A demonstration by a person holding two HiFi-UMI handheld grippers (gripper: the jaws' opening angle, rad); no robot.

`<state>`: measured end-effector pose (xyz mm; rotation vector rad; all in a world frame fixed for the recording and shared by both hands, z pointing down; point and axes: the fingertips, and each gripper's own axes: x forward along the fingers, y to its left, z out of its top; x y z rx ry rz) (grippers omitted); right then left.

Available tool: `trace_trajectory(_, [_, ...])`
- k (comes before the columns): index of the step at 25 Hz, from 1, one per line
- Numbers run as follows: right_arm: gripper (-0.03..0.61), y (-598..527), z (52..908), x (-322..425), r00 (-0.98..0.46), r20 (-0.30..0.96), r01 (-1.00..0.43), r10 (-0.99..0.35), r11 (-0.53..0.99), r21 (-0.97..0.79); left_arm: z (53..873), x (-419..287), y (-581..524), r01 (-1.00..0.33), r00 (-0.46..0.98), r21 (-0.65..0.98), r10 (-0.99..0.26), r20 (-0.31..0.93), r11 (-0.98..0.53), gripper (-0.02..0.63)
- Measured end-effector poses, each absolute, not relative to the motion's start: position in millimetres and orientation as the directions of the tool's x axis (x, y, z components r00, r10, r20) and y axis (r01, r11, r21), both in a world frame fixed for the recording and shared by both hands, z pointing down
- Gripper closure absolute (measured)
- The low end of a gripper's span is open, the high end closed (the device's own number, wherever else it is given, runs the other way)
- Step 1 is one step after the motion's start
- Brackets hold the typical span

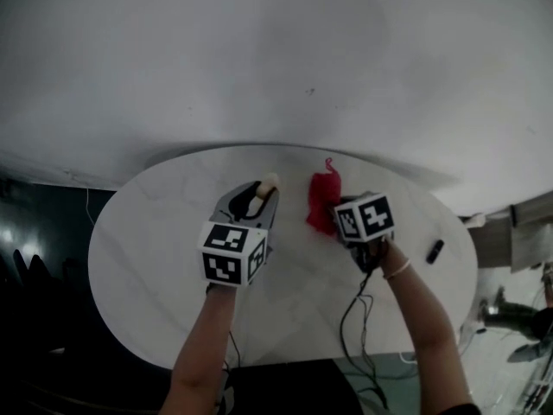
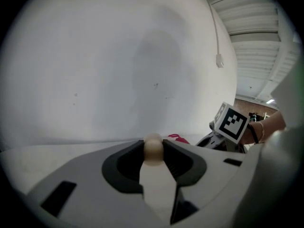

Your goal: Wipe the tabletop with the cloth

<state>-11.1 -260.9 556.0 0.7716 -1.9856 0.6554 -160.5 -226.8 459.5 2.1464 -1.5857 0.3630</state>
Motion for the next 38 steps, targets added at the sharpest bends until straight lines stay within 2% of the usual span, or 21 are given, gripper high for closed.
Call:
trace_trajectory(9, [0.529, -283.1, 557.2, 144.0, -0.234, 0.894, -0.883, -0.381, 0.468, -0.032, 462.4, -52.7, -243.4, -0.889, 0.456, 0.211, -0.762, 0.459, -0.405, 0.488])
trace_trajectory(13, [0.529, -288.2, 553.1, 189.6, -0.142, 0.892, -0.908, -0.428, 0.415, 0.055, 459.2, -27.3, -245.0, -0.877, 0.479, 0.21, -0.752, 0.454, -0.432, 0.488])
trace_trajectory(15, [0.529, -285.9, 544.6, 194.5, -0.145, 0.881, -0.911, -0.449, 0.408, 0.058, 456.6, -23.8, -242.0, -0.879, 0.476, 0.204, -0.754, 0.453, -0.432, 0.488])
trace_trajectory(18, [0.529, -274.0, 521.4, 163.2, -0.257, 0.848, -0.89, -0.463, 0.456, -0.021, 453.0, -33.2, -233.5, -0.89, 0.453, 0.183, -0.766, 0.456, -0.418, 0.488])
trace_trajectory(21, [0.529, -253.9, 492.9, 101.3, -0.412, 0.802, -0.817, -0.432, 0.566, -0.114, 449.3, -56.6, -222.5, -0.911, 0.41, 0.169, -0.789, 0.458, -0.375, 0.488])
trace_trajectory(27, [0.529, -190.7, 474.4, -49.0, -0.685, 0.708, -0.56, -0.175, 0.748, -0.357, 441.0, -137.5, -188.8, -0.967, 0.254, 0.142, -0.853, 0.456, -0.211, 0.488])
trace_trajectory(33, [0.529, -128.9, 492.9, -162.9, -0.764, 0.644, -0.398, 0.043, 0.754, -0.523, 440.3, -222.1, -139.9, -0.993, 0.081, 0.113, -0.88, 0.467, -0.032, 0.488])
trace_trajectory(38, [0.529, -104.8, 525.7, -202.2, -0.722, 0.689, -0.403, 0.069, 0.767, -0.499, 447.2, -255.4, -112.1, -0.991, 0.019, 0.123, -0.875, 0.484, 0.046, 0.488])
